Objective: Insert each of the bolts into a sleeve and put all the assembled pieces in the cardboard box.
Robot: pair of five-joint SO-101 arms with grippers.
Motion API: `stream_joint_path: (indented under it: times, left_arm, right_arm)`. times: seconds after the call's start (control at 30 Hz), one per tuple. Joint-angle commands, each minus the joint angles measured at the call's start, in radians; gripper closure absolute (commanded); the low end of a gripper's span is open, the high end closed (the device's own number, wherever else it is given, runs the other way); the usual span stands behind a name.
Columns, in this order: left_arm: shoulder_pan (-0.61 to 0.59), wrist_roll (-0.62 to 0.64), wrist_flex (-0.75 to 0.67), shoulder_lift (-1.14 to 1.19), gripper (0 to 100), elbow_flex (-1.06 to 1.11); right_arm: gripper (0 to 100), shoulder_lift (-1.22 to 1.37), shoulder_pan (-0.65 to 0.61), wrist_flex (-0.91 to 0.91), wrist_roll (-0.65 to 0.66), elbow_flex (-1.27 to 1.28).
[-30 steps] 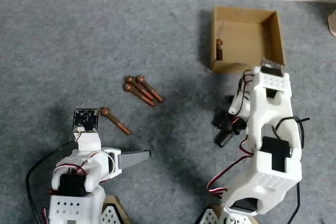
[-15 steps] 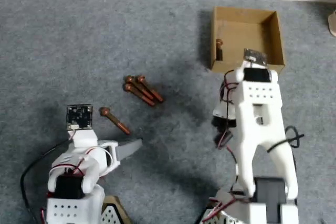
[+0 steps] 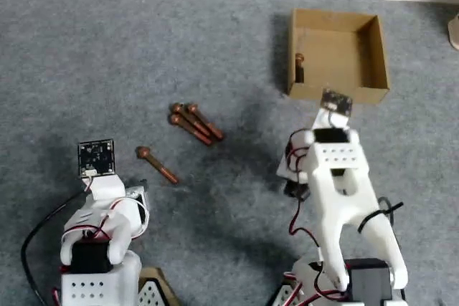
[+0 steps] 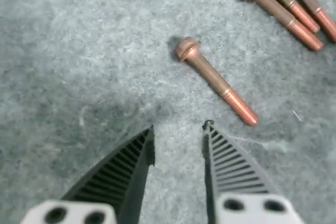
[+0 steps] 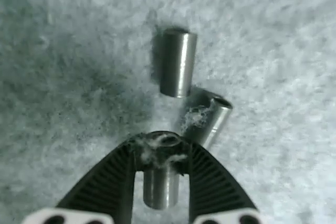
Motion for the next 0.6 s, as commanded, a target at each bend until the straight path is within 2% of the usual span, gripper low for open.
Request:
stream_joint_path:
  times: [0.0, 0.3, 0.57]
  left_arm:
    - [-0.01, 0.083, -0.043, 0.015, 85, -0.053]
    - [-0.008, 0.245, -0.051, 0.016, 85, -0.065]
    - [-0.002, 0.261, -0.044, 0.016, 85, -0.071]
  right_arm:
    - [99.4, -0.044, -0.061, -0.097, -0.058, 0.045]
    - [99.4, -0.044, -0.076, -0.259, -0.101, 0.166]
    - [99.4, -0.044, -0.076, -0.352, -0.097, 0.237]
